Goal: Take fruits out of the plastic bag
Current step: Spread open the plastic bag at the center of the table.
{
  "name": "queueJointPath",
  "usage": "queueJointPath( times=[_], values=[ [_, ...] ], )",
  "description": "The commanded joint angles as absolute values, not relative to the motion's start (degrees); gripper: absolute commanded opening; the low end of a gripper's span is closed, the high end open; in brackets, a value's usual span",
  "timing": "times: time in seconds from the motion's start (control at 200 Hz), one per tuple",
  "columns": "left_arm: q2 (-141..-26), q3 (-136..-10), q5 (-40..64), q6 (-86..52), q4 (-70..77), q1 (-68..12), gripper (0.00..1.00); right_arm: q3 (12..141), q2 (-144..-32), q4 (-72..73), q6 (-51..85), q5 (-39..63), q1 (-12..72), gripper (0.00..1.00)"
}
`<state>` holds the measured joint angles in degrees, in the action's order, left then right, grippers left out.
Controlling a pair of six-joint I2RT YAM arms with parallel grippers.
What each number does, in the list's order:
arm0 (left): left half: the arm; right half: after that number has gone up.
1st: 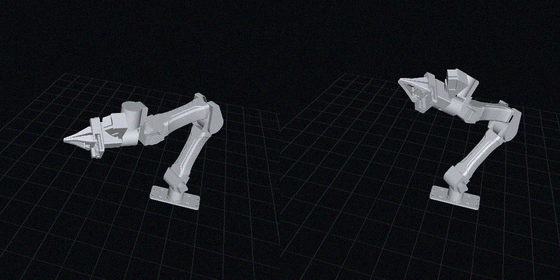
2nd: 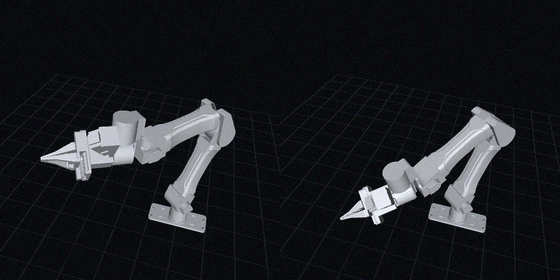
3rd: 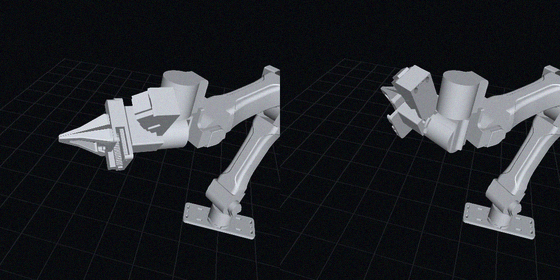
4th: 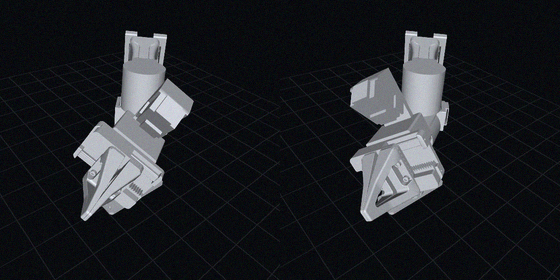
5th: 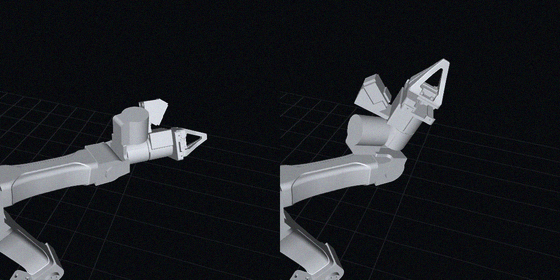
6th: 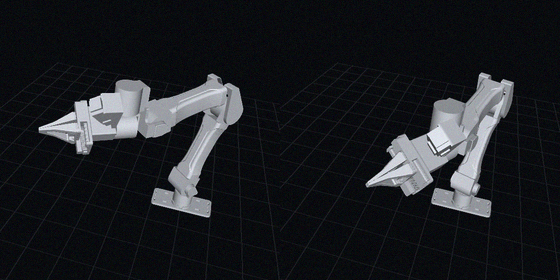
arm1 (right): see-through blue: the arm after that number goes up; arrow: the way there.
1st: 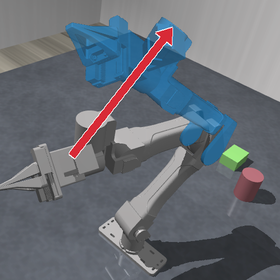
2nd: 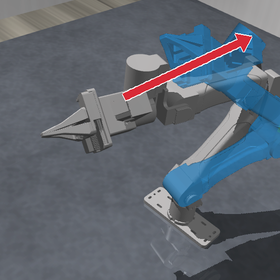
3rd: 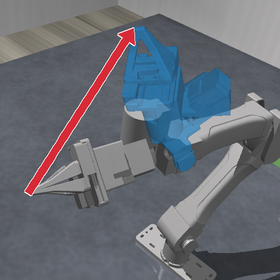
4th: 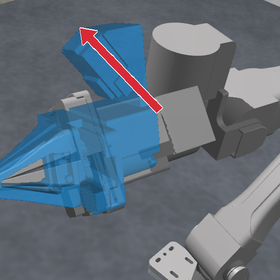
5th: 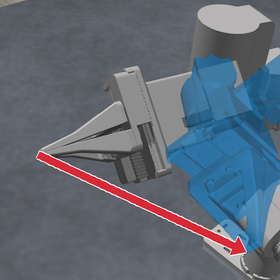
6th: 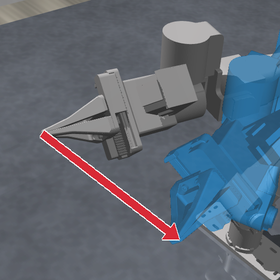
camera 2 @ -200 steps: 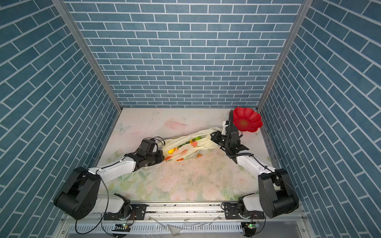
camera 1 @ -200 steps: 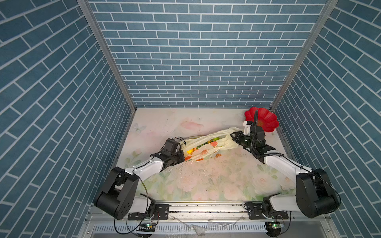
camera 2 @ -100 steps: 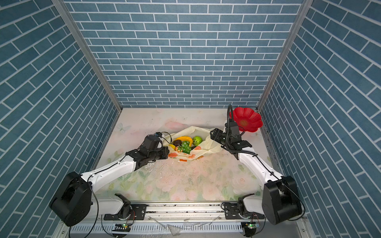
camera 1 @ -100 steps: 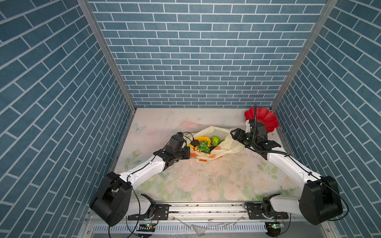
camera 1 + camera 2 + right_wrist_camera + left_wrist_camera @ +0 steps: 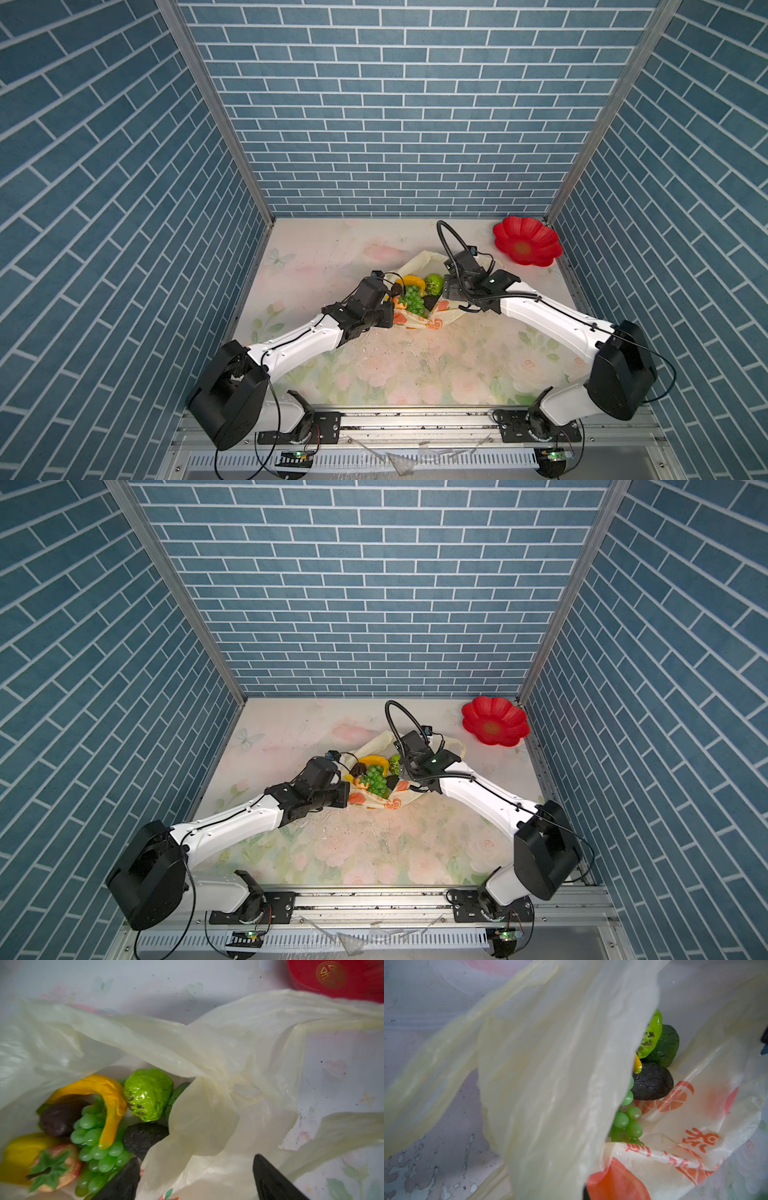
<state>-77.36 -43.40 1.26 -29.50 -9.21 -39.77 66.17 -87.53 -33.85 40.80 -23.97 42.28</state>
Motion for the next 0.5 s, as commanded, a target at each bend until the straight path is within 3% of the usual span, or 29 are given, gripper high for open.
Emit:
queueJointPath(
  times=[0.0, 0.135, 0.23, 0.495],
  values=[
    [-77.64, -44.35, -0.26, -28.49, -10.46, -40.69, 0.00, 69.43, -90.72, -37.99, 42.98, -29.05, 42.54, 0.86],
    [-77.67, -44.38, -0.48, -28.49, -10.53, -41.04, 0.00, 69.30, -93.63, -35.73, 41.84, -27.01, 42.68, 0.84],
    [-77.72, -44.25, -1.20, -28.66, -10.42, -41.04, 0.00, 69.49, -95.23, -34.09, 40.47, -24.68, 42.54, 0.75],
    [-76.40, -41.20, -0.51, -33.13, -9.39, -36.27, 0.02, 59.22, -87.93, -25.18, 39.26, -16.63, 35.77, 0.16]
  ],
)
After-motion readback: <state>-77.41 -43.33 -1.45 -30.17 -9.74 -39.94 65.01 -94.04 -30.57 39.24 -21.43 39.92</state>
